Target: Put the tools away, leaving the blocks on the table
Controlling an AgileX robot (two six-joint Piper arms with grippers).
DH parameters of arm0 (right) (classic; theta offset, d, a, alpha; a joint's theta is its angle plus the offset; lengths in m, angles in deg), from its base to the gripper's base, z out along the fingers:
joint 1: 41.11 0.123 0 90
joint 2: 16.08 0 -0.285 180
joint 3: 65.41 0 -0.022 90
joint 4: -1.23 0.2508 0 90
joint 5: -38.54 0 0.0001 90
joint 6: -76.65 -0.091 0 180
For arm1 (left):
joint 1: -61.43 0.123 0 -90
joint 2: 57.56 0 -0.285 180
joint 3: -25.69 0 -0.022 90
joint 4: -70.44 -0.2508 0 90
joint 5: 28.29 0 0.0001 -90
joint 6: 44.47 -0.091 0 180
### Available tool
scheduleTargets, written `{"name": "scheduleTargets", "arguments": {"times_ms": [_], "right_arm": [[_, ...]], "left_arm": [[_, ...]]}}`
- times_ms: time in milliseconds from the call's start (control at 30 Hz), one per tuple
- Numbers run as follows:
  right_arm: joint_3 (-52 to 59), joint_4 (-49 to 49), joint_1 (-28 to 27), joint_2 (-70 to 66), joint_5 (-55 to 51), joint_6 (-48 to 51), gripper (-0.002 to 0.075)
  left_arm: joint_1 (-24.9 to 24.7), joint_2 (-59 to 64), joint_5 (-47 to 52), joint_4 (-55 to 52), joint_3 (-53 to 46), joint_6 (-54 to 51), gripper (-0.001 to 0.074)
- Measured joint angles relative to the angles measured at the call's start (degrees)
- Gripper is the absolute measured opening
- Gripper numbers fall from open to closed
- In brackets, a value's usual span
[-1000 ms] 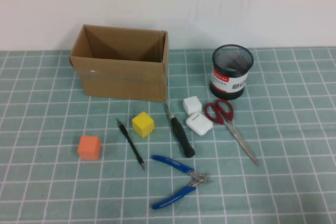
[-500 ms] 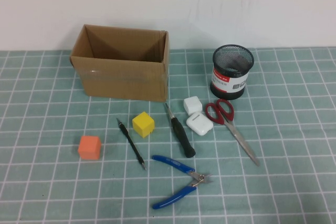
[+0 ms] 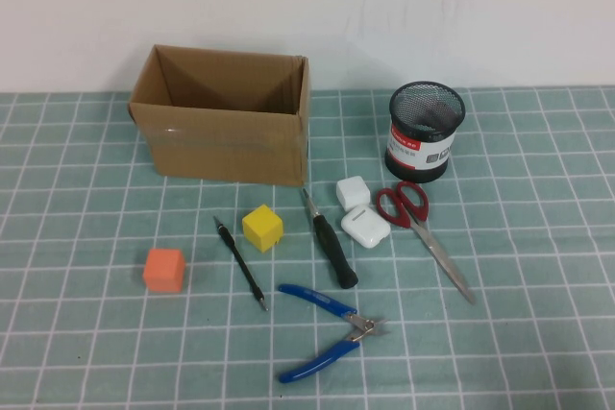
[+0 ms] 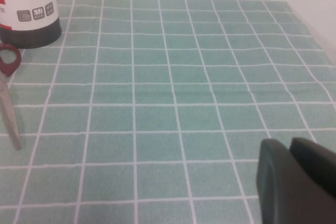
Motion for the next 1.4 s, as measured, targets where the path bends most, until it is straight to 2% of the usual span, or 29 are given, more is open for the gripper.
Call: {"name": "scheduleTargets", "arguments": {"times_ms": [100,300,533,667,900,1233,1400], "right_arm": [[0.00,0.00,0.00,0.00,0.00,0.00,-0.0011],[0.00,0.00,0.00,0.00,0.00,0.00,-0.0011],[0.00,0.00,0.00,0.00,0.00,0.00,-0.0011],[0.00,0.00,0.00,0.00,0.00,0.00,-0.0011],[0.00,0.00,0.00,0.00,0.00,0.00,-0.0011],[0.00,0.00,0.00,0.00,0.00,0.00,-0.0011],[0.00,0.00,0.00,0.00,0.00,0.00,-0.0011]], "left_arm": [[0.00,0.00,-3.70,6.70,0.00,3.76,-0.0004],[0.00,0.00,-9.24,11.84,0.00,7.72,-0.0004],[0.00,4.17,6.11,15.04,9.02,10.67,-0.0004],[0.00,13.87,20.09,12.49,18.56,9.65,-0.0004],[0.00,37.18,39.67,10.84,35.25,-0.75,-0.0004],[-0.65,68.68,45.25,11.50,51.96,-12.64,-0.0004],[-7.49,80.00,44.53,10.32,59.12,-12.84,-0.0004]]}}
